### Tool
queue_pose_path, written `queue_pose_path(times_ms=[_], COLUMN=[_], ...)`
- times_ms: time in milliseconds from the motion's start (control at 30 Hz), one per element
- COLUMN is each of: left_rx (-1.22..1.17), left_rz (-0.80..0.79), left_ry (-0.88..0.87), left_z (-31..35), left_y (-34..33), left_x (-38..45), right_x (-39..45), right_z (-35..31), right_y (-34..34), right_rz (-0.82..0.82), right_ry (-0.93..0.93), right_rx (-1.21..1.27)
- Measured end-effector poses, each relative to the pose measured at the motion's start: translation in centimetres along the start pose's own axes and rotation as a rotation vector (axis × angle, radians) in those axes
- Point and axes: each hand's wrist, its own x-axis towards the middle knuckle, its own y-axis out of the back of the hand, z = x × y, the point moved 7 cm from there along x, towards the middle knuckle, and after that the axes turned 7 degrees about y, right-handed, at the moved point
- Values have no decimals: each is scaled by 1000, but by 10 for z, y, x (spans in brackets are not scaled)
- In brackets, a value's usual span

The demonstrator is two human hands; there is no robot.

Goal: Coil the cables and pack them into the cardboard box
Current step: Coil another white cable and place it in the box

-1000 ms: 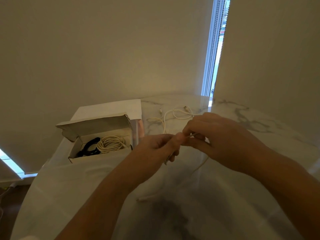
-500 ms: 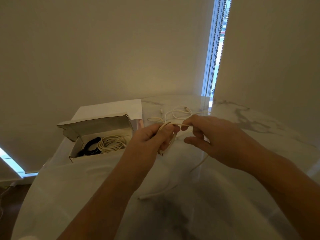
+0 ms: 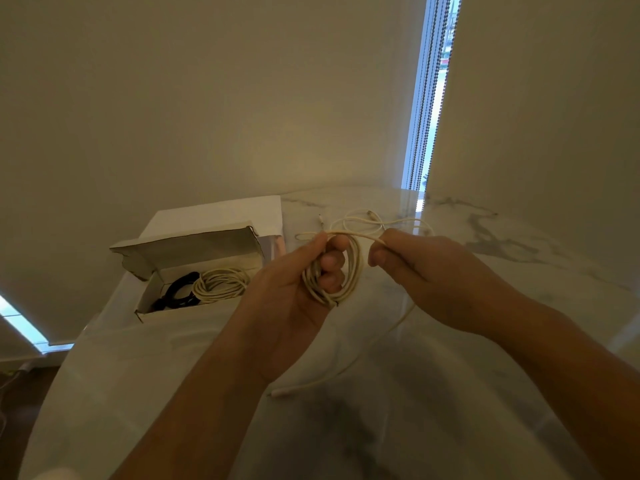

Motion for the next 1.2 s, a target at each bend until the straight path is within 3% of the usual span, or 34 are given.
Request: queue_pose_path(times_ms=[133, 500, 800, 1067, 1200], left_rx=[-143, -338, -257, -153, 75], left_rz=[-51, 102, 176, 235, 316], left_ry=[-58, -125, -140, -162, -184], left_z=[13, 19, 13, 13, 10], left_y=[0, 25, 26, 24, 24], left_x=[-3, 0, -2, -2, -1], right_x=[-2, -7, -18, -17, -15], right_z=[10, -4, -44, -71, -78], right_y=[-7, -38, -47, -33, -25], right_rz=[-49, -243, -404, -326, -313], right_ry=[-58, -55, 68, 224, 262], right_rx=[25, -64, -137, -171, -177])
